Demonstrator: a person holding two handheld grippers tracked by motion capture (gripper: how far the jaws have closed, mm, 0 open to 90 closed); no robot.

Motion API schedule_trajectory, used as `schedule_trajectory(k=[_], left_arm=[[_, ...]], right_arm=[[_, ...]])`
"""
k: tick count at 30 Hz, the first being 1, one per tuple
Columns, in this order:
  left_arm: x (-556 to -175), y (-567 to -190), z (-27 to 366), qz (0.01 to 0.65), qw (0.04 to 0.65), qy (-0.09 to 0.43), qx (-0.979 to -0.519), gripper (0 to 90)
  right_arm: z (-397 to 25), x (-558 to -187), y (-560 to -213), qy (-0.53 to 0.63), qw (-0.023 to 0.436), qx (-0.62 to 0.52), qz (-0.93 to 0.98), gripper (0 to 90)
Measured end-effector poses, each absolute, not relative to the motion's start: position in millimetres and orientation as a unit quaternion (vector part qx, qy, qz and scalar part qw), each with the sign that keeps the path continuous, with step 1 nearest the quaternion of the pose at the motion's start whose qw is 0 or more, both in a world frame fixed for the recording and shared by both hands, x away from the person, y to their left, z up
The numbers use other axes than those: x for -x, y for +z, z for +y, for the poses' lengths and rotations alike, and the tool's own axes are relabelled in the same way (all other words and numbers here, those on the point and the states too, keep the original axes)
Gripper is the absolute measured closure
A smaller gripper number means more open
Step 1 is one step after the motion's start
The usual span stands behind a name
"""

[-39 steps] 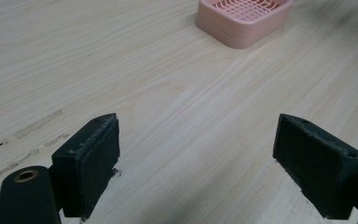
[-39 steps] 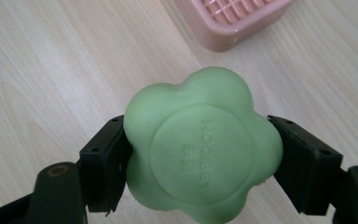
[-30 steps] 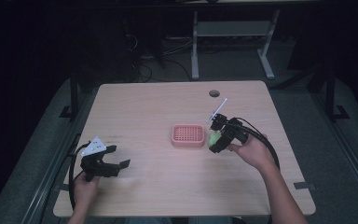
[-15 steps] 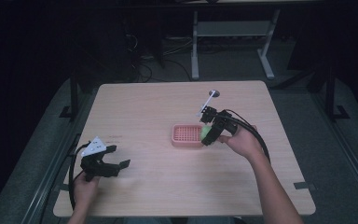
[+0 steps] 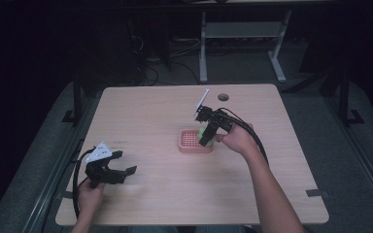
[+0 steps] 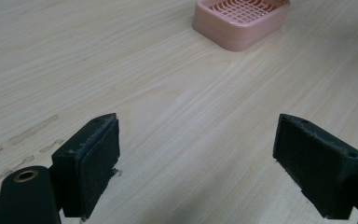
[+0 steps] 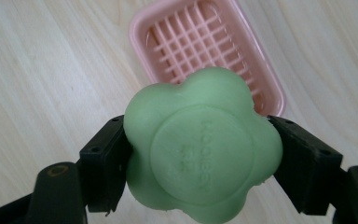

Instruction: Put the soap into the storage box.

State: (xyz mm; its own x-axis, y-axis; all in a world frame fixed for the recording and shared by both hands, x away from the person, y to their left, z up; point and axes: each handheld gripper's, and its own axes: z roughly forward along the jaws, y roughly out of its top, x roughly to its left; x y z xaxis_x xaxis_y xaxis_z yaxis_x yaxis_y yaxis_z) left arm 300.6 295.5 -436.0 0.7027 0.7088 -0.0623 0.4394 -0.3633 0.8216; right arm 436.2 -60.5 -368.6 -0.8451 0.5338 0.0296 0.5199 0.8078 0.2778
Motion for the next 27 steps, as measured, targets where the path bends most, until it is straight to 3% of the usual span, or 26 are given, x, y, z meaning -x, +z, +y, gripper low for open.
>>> schedule_trajectory(k=[13, 27], left_arm=[[-300.5, -435.5, 295.5, 0.353, 0.439, 0.156, -0.811, 14.4], [-300.4, -434.9, 296.1, 0.353, 0.439, 0.157, -0.811, 14.4]], right_arm=[[-43.2, -453.8, -366.6, 0.146, 0.025, -0.285, 0.947, 25.7], [-34.9, -467.5, -386.4, 0.125, 0.017, -0.293, 0.948, 25.7]])
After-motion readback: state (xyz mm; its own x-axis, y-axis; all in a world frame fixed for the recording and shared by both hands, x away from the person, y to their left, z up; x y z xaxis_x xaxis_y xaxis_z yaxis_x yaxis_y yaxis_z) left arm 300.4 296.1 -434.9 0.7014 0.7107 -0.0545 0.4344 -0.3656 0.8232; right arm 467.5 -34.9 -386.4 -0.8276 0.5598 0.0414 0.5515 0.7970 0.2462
